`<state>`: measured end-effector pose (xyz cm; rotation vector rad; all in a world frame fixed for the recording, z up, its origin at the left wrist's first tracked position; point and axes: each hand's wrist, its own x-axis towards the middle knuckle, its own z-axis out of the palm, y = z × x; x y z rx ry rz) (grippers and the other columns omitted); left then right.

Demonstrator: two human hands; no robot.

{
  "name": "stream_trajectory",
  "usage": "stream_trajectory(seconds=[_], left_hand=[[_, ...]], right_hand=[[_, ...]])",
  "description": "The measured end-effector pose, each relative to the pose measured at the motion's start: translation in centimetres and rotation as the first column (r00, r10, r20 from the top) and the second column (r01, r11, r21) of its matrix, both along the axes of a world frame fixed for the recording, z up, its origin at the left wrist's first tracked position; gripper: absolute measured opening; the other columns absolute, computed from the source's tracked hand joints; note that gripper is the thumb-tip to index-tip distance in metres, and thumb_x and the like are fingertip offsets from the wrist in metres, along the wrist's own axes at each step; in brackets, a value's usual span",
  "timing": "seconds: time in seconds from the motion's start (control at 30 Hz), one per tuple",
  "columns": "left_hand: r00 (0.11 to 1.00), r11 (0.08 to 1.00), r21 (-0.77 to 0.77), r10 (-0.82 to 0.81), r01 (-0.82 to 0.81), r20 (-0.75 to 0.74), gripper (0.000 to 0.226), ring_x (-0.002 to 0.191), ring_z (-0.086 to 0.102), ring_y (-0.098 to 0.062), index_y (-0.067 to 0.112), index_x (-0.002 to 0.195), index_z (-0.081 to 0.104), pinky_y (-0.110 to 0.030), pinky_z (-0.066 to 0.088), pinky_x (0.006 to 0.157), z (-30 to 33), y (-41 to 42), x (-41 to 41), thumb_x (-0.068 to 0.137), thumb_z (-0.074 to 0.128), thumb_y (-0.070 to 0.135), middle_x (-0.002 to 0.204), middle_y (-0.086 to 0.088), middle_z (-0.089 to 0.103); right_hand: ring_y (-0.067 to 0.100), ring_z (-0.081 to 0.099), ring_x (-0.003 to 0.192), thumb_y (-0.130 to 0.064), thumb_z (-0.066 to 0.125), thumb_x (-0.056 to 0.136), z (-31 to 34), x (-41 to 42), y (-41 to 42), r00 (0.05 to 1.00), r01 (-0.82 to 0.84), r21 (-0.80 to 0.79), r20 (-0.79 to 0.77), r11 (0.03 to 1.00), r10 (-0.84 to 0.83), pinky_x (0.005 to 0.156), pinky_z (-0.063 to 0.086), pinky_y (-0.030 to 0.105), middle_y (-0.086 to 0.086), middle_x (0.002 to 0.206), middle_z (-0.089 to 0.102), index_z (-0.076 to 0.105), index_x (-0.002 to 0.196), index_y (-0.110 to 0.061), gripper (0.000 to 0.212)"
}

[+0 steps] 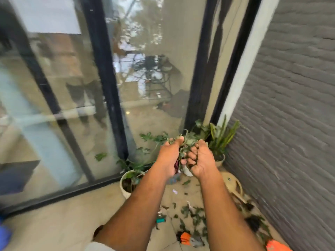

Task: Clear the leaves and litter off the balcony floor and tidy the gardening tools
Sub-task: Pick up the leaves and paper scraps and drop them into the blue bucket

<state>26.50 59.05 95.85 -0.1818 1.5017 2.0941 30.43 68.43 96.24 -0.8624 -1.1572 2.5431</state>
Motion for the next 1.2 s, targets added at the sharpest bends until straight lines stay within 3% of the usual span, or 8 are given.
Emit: stream_trajectory(seconds=[0.2,0.33,0.47,0.67,0.83,1.2], left_hand=[[0.966,0.966,0.0,0.257,-0.257,0.039,0.011,0.046,0.055,-0.015,0.014,0.104,0.061,-0.021,0.035,0.036,-2.3,-9.0,0.7,0.106,0.065,0.024,0.069,-0.009,0.066],[0.923,0.924,-0.011,0.383,-0.383,0.042,0.017,0.044,0.055,-0.015,0.013,0.094,0.059,-0.021,0.036,0.035,-3.2,-15.3,2.1,0.108,0.062,0.022,0.064,-0.008,0.067],[0.875,0.876,-0.012,0.481,-0.481,0.054,0.016,0.05,0.059,-0.019,0.009,0.107,0.06,-0.021,0.04,0.035,-4.2,-22.0,2.6,0.105,0.066,0.023,0.081,-0.017,0.07],[0.804,0.804,0.02,0.593,-0.594,0.031,0.017,0.055,0.061,-0.021,0.008,0.105,0.064,-0.023,0.043,0.037,-5.3,-33.3,2.2,0.105,0.067,0.024,0.089,-0.022,0.071],[0.739,0.739,-0.001,0.673,-0.673,0.02,0.036,0.053,0.06,-0.022,-0.004,0.12,0.064,-0.024,0.045,0.038,-6.0,-44.2,1.9,0.102,0.071,0.027,0.083,-0.02,0.07],[0.644,0.644,-0.045,0.765,-0.764,0.004,0.02,0.05,0.058,-0.023,0.004,0.107,0.063,-0.024,0.042,0.038,-6.9,-65.5,1.8,0.107,0.064,0.024,0.074,-0.017,0.069]], right_hand=[[0.009,0.024,0.028,-0.043,0.034,0.114,-2.8,-1.7,-8.5,0.959,-0.277,-0.039,0.045,0.96,0.278,0.031,0.028,0.017,-0.006,0.046,0.023,0.037,0.072,-0.023,0.046],[0.01,0.02,0.028,-0.045,0.032,0.114,-3.8,-2.0,-14.9,0.895,-0.435,-0.044,0.086,0.899,0.437,0.03,0.03,0.019,-0.004,0.044,0.024,0.037,0.069,-0.021,0.051],[0.012,0.02,0.029,-0.044,0.033,0.113,-4.9,-3.2,-21.3,0.802,-0.58,-0.014,0.161,0.814,0.575,0.032,0.03,0.021,-0.002,0.044,0.025,0.036,0.061,-0.02,0.058],[0.012,0.026,0.028,-0.045,0.034,0.113,-5.1,-5.3,-33.5,0.701,-0.701,0.021,0.197,0.712,0.685,0.031,0.028,0.018,-0.001,0.044,0.03,0.042,0.066,-0.017,0.055],[0.012,0.029,0.028,-0.045,0.033,0.113,-5.0,-5.9,-44.5,0.62,-0.777,0.028,0.204,0.628,0.758,0.03,0.028,0.02,0.001,0.042,0.036,0.045,0.067,-0.016,0.055],[0.012,0.035,0.029,-0.038,0.032,0.112,-5.3,-6.7,-66.4,0.515,-0.849,0.0,0.23,0.529,0.826,0.033,0.028,0.016,0.001,0.043,0.047,0.05,0.07,-0.015,0.051]])
